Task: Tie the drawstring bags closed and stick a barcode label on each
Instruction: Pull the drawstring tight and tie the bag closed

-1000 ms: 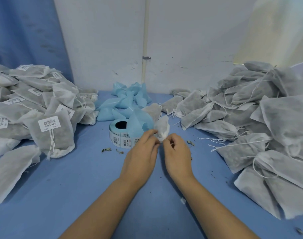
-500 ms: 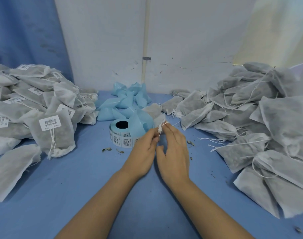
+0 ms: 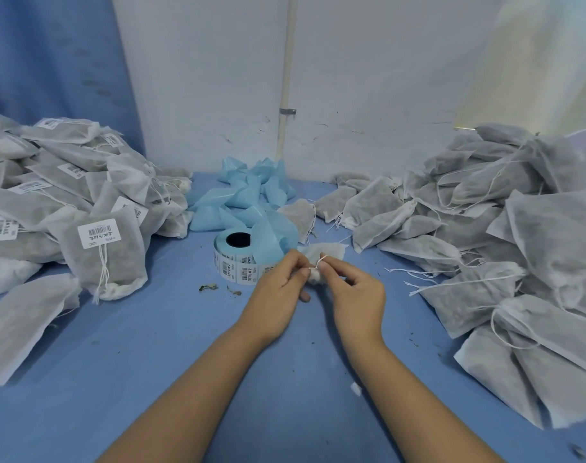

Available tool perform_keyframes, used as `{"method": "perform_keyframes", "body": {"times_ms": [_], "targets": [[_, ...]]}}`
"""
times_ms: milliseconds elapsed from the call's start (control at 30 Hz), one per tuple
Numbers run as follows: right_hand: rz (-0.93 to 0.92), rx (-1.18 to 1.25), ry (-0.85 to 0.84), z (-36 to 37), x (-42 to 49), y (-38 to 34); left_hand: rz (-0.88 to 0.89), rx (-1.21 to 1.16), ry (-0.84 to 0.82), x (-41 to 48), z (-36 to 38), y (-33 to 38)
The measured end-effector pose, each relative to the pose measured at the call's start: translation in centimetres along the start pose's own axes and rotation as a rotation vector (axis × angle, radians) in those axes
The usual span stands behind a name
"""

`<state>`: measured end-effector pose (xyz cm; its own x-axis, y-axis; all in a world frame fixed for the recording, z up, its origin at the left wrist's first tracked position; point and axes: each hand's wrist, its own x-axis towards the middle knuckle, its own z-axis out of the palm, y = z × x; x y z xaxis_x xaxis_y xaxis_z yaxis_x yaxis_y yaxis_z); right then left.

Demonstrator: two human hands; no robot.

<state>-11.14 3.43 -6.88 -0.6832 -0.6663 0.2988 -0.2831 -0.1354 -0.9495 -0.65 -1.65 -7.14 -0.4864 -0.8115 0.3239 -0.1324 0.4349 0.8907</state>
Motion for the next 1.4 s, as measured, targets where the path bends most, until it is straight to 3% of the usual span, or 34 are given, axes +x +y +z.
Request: {"method": "perform_keyframes", "body": {"times_ms": [100, 267, 500, 700, 867, 1200, 1400], "targets": [[0.035, 0.105, -0.043, -0.1, 0.0, -0.3, -0.018, -0.012, 0.058, 0.0, 0.2, 0.0], [-0.087, -0.001, -0.169, 0.0, -0.3, -0.6, -0.018, -0.069, 0.157, -0.3, -0.1, 0.3], [-0.257, -0.353, -0.128, 0.4, -0.7, -0.1, 0.112, -0.004, 0.145, -0.7, 0.1, 0.4], [-0.033, 0.068, -0.184, 0.2, -0.6, -0.8, 0.027, -0.329, 0.085, -0.4, -0.1, 0.4], [0.255, 0.344, -0.350, -0.2, 0.0, -1.3, 0.081, -0.251, 0.090, -0.1, -0.4, 0.2], [0.364, 0.586, -0.391, -1.0, 1.0, -1.1, 0.019, -0.282, 0.070, 0.2, -0.4, -0.1], [0.368, 0.529, -0.398, -0.5, 1.0, -0.8, -0.049, -0.279, 0.128, 0.3, -0.5, -0.5]]}}
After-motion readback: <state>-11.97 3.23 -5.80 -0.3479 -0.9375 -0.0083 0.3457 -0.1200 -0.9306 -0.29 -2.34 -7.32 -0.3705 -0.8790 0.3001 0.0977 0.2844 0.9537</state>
